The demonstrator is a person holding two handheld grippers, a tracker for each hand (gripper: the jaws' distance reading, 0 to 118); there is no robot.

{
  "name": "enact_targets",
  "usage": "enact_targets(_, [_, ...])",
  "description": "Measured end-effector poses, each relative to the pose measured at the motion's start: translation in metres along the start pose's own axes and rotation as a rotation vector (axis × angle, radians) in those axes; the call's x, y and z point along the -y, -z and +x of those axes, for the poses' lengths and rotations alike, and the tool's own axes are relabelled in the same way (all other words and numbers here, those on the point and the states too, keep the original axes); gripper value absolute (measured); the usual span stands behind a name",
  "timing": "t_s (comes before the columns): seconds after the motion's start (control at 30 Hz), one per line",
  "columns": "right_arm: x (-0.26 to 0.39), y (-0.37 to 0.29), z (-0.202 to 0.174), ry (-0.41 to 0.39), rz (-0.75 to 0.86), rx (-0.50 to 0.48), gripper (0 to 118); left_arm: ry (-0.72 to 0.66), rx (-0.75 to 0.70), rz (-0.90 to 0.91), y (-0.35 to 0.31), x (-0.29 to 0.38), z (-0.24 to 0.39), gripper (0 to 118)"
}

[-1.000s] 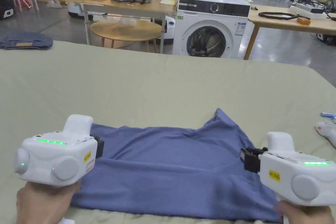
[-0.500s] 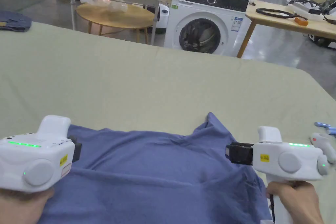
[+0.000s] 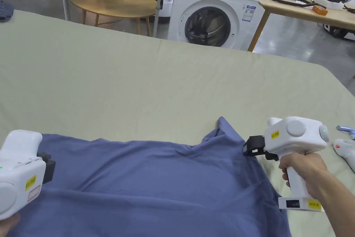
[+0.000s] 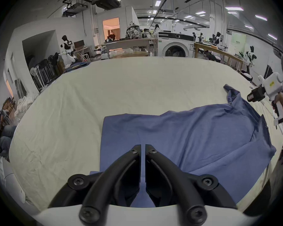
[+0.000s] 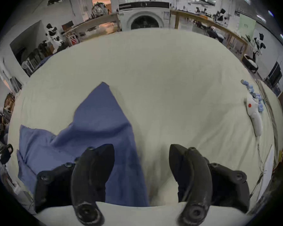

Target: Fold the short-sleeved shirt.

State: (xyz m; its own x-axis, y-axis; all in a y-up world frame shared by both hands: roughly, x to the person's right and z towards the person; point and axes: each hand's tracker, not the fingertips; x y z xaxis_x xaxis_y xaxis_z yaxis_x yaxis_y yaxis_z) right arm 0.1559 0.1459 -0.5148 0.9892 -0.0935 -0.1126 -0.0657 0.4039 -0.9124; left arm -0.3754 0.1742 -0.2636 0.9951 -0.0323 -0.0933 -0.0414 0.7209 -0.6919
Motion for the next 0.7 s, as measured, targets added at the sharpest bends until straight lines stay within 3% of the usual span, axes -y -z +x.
enact_targets(0.17, [0.007, 0.010, -0.011, -0.058, -0.007, 0.038, 64, -0.040, -0.005, -0.015, 0.003, 0.002, -0.013, 0])
enact_targets(0.2, [0.009, 0.010, -0.013, -0.085, 0.006, 0.031, 57, -0.045, -0.003, -0.019, 0.003, 0.003, -0.016, 0])
enact_targets(0.27, [0.008, 0.006, -0.018, -0.088, 0.022, 0.018, 8, -0.055, -0.008, -0.025, 0.005, 0.003, -0.023, 0])
enact_targets(0.3, [0.008, 0.004, -0.018, -0.087, 0.026, 0.006, 3, -0.063, -0.007, -0.034, 0.006, 0.003, -0.027, 0])
enact_targets(0.37, [0.006, -0.005, -0.020, -0.097, 0.074, 0.039, 1, -0.074, 0.008, -0.043, 0.010, -0.003, -0.040, 0])
enact_targets(0.47, [0.008, -0.018, -0.014, -0.065, 0.109, -0.016, 1, -0.053, 0.002, -0.060, 0.020, -0.026, -0.063, 2])
enact_targets(0.5, [0.011, -0.025, -0.018, -0.062, 0.108, -0.018, 1, -0.037, 0.008, -0.080, 0.029, -0.037, -0.070, 13])
enact_targets(0.57, [0.015, -0.028, -0.017, -0.060, 0.108, -0.016, 1, -0.053, 0.018, -0.107, 0.043, -0.058, -0.082, 88])
enact_targets(0.6, [0.018, -0.031, -0.019, -0.057, 0.109, -0.015, 1, -0.065, 0.012, -0.134, 0.053, -0.068, -0.085, 113])
enact_targets(0.7, [0.024, -0.034, -0.021, -0.018, 0.105, -0.038, 1, -0.096, 0.074, -0.236, 0.086, -0.090, -0.089, 118])
